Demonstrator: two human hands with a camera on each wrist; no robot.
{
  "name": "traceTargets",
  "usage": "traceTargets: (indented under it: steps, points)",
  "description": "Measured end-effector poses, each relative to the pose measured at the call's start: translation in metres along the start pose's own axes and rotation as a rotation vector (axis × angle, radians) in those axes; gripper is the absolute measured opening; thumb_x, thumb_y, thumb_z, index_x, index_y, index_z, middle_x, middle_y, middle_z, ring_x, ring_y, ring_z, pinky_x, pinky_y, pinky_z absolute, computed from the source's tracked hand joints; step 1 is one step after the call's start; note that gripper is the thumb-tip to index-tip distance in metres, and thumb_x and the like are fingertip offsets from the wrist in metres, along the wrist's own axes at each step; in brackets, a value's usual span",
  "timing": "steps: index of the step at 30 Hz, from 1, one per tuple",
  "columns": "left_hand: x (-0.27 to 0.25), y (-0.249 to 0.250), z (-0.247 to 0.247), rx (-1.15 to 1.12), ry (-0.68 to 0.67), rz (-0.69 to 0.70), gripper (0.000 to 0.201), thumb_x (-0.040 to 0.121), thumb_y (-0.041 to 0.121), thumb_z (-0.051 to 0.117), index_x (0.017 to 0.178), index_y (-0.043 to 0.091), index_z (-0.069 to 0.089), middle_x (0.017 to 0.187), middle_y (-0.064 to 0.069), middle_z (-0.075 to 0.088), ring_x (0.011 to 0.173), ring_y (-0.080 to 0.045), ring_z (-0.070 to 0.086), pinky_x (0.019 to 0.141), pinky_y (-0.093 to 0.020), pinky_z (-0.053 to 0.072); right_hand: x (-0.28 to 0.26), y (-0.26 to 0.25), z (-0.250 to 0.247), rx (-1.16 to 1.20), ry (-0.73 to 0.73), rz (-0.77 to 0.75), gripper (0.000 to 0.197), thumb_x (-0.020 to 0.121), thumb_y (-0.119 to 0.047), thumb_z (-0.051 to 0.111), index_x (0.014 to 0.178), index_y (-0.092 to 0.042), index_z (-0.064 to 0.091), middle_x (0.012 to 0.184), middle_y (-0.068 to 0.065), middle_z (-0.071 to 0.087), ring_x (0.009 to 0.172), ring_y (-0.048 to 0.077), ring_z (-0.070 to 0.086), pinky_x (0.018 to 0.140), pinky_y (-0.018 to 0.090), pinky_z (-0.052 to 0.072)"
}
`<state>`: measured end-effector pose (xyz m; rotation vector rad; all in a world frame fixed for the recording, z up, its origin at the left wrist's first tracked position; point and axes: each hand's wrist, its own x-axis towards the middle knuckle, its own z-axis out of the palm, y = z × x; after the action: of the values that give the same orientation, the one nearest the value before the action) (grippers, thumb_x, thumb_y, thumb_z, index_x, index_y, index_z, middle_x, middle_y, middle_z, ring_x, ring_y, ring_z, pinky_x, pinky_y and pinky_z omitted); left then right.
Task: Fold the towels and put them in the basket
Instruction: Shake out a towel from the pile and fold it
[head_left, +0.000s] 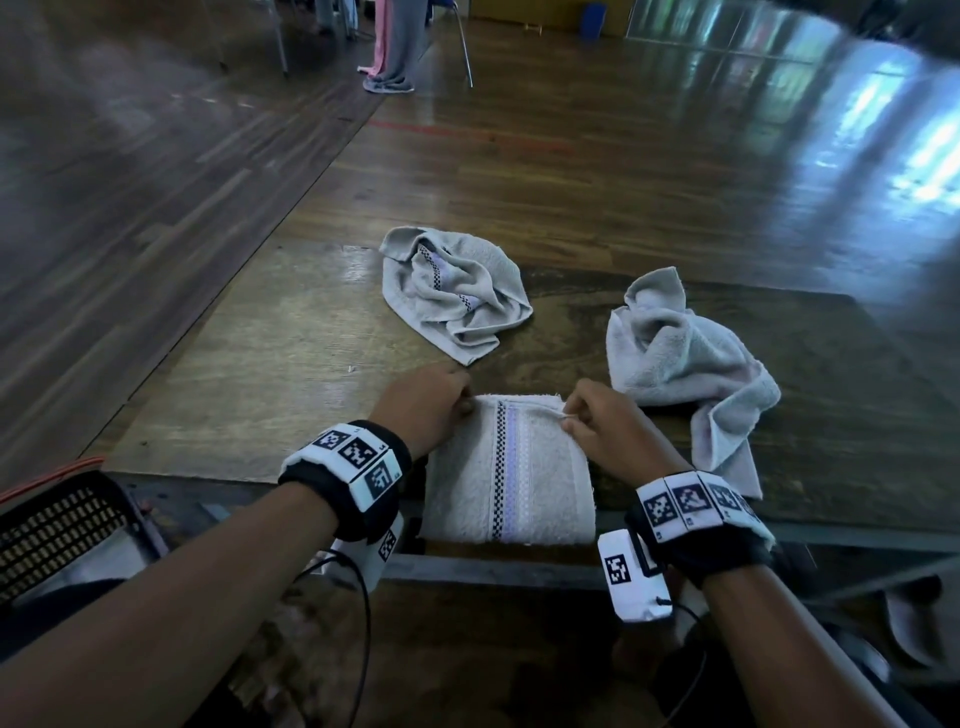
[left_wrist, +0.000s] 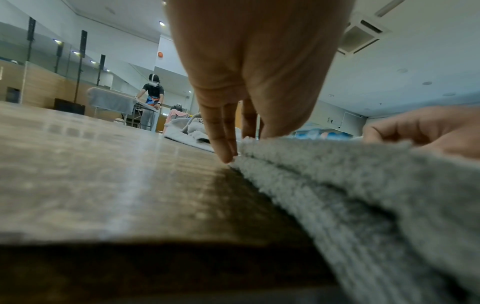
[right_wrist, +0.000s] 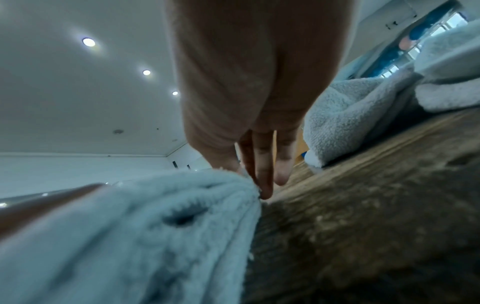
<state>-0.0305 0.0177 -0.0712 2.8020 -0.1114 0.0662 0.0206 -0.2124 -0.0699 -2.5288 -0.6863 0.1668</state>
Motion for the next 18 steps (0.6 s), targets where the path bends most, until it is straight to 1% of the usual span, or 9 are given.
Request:
traceTargets:
  steps: [3,5,6,8,9,10,12,15,18]
  points:
    - [0.0,0.001,0.0,-0.073,0.02,-0.04,0.012,0.091,0.018,0.052,0.098,0.012,0.059,0.103,-0.006,0.062,0.092,-0.023,0.057,0.081,-0.04,0.049,0.001,0.001,0.0,-0.065,0.014,-0.038,0.013,0.087,-0.021,0.06,0.083,-0.022,0.048,0.074,-0.007,0.056,0.067,0.015,0.056,0.063,0.039,0.05]
    - [0.0,0.0,-0.001,-0.143,0.033,-0.062,0.01,0.089,0.015,0.055,0.096,0.01,0.06,0.101,-0.007,0.061,0.091,-0.023,0.057,0.082,-0.04,0.048,0.002,0.0,0.0,-0.157,0.047,-0.1,0.012,0.086,-0.021,0.06,0.086,-0.024,0.049,0.079,-0.01,0.056,0.072,0.016,0.059,0.062,0.034,0.047]
    - [0.0,-0.001,-0.001,-0.179,0.039,-0.065,0.008,0.089,0.014,0.056,0.095,0.01,0.06,0.1,-0.007,0.061,0.091,-0.023,0.056,0.083,-0.04,0.048,0.003,-0.001,0.001,-0.184,0.066,-0.134,0.011,0.086,-0.019,0.06,0.091,-0.024,0.052,0.085,-0.009,0.058,0.079,0.016,0.06,0.065,0.033,0.047]
    - [-0.001,-0.003,-0.002,-0.249,0.047,-0.075,0.006,0.087,0.012,0.058,0.091,0.009,0.061,0.098,-0.007,0.062,0.09,-0.022,0.057,0.082,-0.038,0.048,0.004,-0.002,0.001,-0.168,0.088,-0.175,0.021,0.087,-0.014,0.059,0.107,-0.018,0.057,0.103,-0.003,0.062,0.094,0.016,0.059,0.076,0.035,0.05]
    - [-0.001,-0.005,-0.003,-0.285,0.05,-0.087,0.005,0.087,0.011,0.058,0.09,0.008,0.061,0.096,-0.007,0.063,0.089,-0.022,0.057,0.081,-0.037,0.049,0.006,-0.002,0.001,-0.132,0.089,-0.178,0.027,0.087,-0.012,0.058,0.114,-0.014,0.058,0.11,0.001,0.062,0.099,0.017,0.058,0.082,0.034,0.049]
    - [-0.002,-0.006,-0.004,-0.317,0.052,-0.099,0.004,0.087,0.011,0.058,0.088,0.008,0.061,0.094,-0.007,0.063,0.087,-0.021,0.058,0.081,-0.037,0.049,0.007,-0.002,0.002,-0.095,0.088,-0.173,0.029,0.088,-0.01,0.057,0.117,-0.011,0.058,0.111,0.004,0.061,0.1,0.017,0.058,0.084,0.031,0.047]
    - [-0.003,-0.008,-0.005,-0.352,0.062,-0.098,0.005,0.087,0.01,0.058,0.086,0.008,0.062,0.09,-0.007,0.064,0.084,-0.019,0.057,0.079,-0.035,0.049,0.01,-0.001,0.003,-0.049,0.078,-0.158,0.025,0.089,-0.009,0.056,0.114,-0.007,0.061,0.106,0.005,0.06,0.095,0.017,0.058,0.082,0.024,0.042]
    - [-0.004,-0.01,-0.007,-0.362,0.075,-0.079,0.005,0.088,0.009,0.057,0.087,0.005,0.061,0.089,-0.008,0.065,0.081,-0.017,0.055,0.073,-0.028,0.045,0.014,0.0,0.004,0.001,0.093,-0.127,0.021,0.09,-0.01,0.056,0.11,-0.009,0.062,0.103,0.003,0.062,0.091,0.009,0.054,0.081,0.021,0.038]
    - [-0.004,-0.013,-0.008,-0.348,0.086,-0.067,0.007,0.088,0.007,0.055,0.088,0.003,0.061,0.089,-0.01,0.064,0.085,-0.022,0.058,0.077,-0.034,0.048,0.017,0.001,0.005,-0.004,0.105,-0.12,0.02,0.089,-0.012,0.057,0.109,-0.011,0.062,0.105,0.003,0.065,0.09,0.006,0.052,0.082,0.023,0.041]
